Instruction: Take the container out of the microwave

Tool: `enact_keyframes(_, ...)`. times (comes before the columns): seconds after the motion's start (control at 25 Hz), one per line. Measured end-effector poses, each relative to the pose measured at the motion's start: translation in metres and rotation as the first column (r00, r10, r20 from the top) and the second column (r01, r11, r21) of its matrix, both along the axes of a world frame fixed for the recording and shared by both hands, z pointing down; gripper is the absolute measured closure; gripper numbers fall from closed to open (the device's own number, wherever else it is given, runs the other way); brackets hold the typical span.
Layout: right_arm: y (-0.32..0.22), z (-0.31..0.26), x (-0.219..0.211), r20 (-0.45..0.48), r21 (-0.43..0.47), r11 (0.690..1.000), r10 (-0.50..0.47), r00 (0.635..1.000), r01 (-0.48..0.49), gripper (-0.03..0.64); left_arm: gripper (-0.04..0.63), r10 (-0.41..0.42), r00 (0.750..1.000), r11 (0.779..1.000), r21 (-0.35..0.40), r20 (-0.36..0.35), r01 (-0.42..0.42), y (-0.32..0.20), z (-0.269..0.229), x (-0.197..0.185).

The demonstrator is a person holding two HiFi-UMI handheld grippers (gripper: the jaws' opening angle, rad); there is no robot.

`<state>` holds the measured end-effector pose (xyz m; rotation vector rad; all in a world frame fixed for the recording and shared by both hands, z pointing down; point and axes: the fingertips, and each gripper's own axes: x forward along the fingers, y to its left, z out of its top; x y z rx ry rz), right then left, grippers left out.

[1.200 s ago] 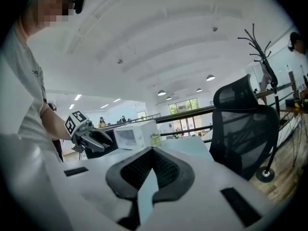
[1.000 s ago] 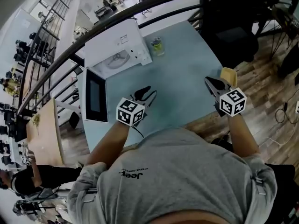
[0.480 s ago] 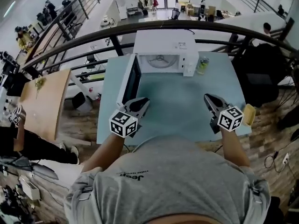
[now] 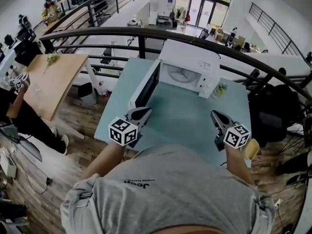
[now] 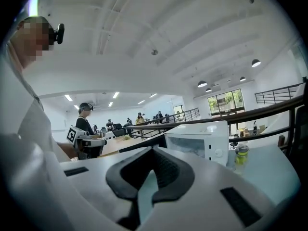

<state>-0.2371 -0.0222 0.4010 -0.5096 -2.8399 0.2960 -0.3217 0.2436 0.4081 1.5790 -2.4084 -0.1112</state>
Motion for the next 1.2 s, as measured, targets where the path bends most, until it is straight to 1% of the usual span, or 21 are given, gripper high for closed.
enact_keyframes(0.2, -0.005, 0.011, 0.0, -0.019, -0.013, 1.0, -0.007, 1.0, 0.007, 0.6, 0.575, -0.011, 1.0, 1.0, -0.007, -0.011, 0.01, -0.004, 0.006, 0.002)
enact_keyframes(0.44, 0.003, 0.011, -0.002, -0.021, 0.033, 0.999, -0.042, 0.999, 0.043, 0.6, 0.575, -0.014, 1.0, 1.0, -0.005, -0.016, 0.014, -0.007, 0.007, -0.001)
enact_keyframes(0.68, -0.007, 0.016, 0.007, -0.036, 0.03, 0.999, -0.012, 0.999, 0.013, 0.6, 0.575, 0.004, 1.0, 1.0, -0.009, -0.018, -0.004, -0.014, 0.007, -0.004)
enact_keyframes(0.88, -0.007, 0.018, 0.012, -0.043, 0.044, 0.999, -0.007, 0.999, 0.009, 0.6, 0.575, 0.02, 1.0, 1.0, -0.014, -0.022, -0.02, -0.019, 0.008, -0.003)
enact_keyframes(1.2, -0.005, 0.025, 0.017, -0.048, 0.044, 0.999, -0.01, 0.999, 0.012, 0.6, 0.576, 0.041, 0.999, 0.998, -0.04, -0.026, -0.042, -0.024, 0.014, 0.001)
